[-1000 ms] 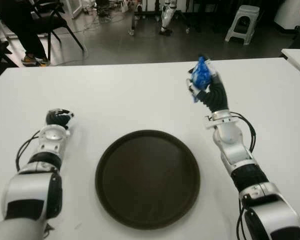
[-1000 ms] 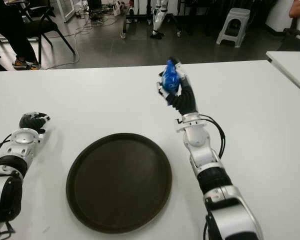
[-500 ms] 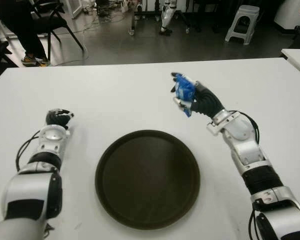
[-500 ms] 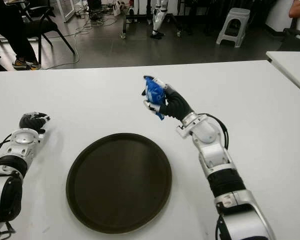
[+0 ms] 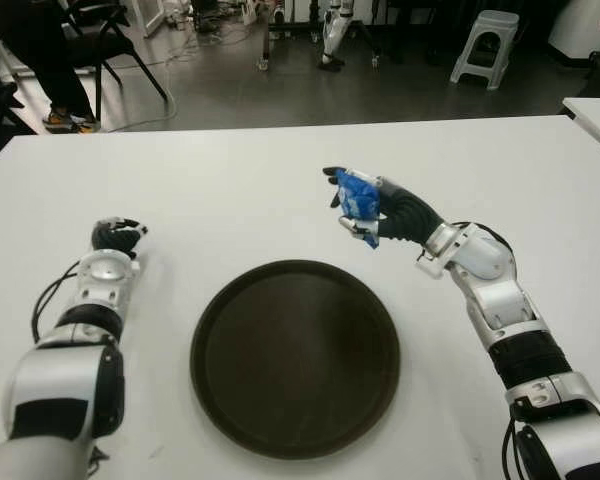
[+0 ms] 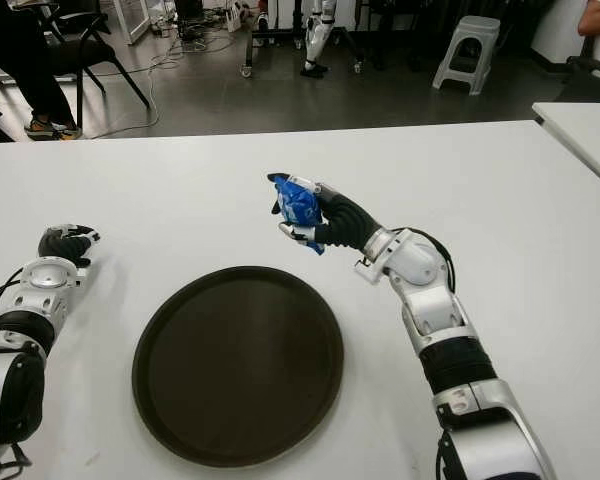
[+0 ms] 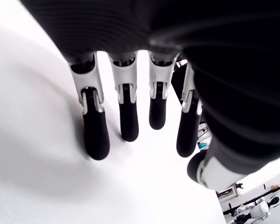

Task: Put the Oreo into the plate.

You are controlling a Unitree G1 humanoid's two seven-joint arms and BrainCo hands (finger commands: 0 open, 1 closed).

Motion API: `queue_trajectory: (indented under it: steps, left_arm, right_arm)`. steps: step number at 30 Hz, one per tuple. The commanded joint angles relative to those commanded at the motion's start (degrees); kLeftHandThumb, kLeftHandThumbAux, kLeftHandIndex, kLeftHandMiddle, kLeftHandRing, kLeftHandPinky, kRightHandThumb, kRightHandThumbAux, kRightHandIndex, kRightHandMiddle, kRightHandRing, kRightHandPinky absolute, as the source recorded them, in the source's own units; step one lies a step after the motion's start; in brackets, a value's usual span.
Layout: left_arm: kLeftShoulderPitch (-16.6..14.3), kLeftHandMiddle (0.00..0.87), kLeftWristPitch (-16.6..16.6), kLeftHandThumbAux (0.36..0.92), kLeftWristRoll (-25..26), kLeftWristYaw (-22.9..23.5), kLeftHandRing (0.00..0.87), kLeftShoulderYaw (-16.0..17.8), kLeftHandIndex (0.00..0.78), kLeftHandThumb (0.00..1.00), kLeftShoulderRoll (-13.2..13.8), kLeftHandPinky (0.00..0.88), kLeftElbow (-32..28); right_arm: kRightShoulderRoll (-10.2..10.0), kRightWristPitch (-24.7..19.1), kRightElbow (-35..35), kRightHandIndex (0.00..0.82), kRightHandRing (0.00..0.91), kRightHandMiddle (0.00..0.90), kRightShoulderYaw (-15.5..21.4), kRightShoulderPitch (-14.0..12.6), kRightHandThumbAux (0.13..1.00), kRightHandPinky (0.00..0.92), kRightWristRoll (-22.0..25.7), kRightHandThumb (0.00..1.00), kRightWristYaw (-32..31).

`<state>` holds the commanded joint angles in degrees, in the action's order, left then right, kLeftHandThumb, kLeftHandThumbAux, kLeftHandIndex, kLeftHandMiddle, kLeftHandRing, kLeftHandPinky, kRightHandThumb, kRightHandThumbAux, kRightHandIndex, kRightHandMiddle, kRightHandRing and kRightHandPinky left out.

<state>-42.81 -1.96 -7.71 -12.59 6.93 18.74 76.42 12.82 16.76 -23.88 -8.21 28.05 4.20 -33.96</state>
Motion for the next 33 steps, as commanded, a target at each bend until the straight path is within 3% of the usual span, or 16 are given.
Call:
queue_trajectory:
  steps: [21, 29, 33]
  left_arm:
    - [-0.08, 0.170, 0.04, 0.718, 0.07, -0.43, 0.192, -0.11, 0.400, 0.684, -0.10, 0.206, -0.07]
    - [-0.20, 0.172, 0.14, 0.719, 0.04, -0.47, 0.197, -0.13, 0.400, 0.682, -0.22, 0.210, -0.15]
    - [-0.14, 0.169, 0.01, 0.719, -0.19, -0.30, 0.194, -0.37, 0.400, 0.684, -0.12, 0.204, -0.17]
  right_arm:
    - [-1.70, -7.56, 0.00, 0.424, 0.002, 0.078, 2.15, 0.30, 0.709, 0.000, 4.42, 0.708, -3.27]
    - [-2.34, -5.20, -0.41, 0.425, 0.000, 0.075, 1.17, 0.25, 0.708, 0.000, 1.42, 0.708, -1.57]
    - [-2.71, 1.85, -0.71, 0.426, 0.007, 0.083, -0.08, -0.18, 0.709, 0.000, -3.23, 0.709, 2.11]
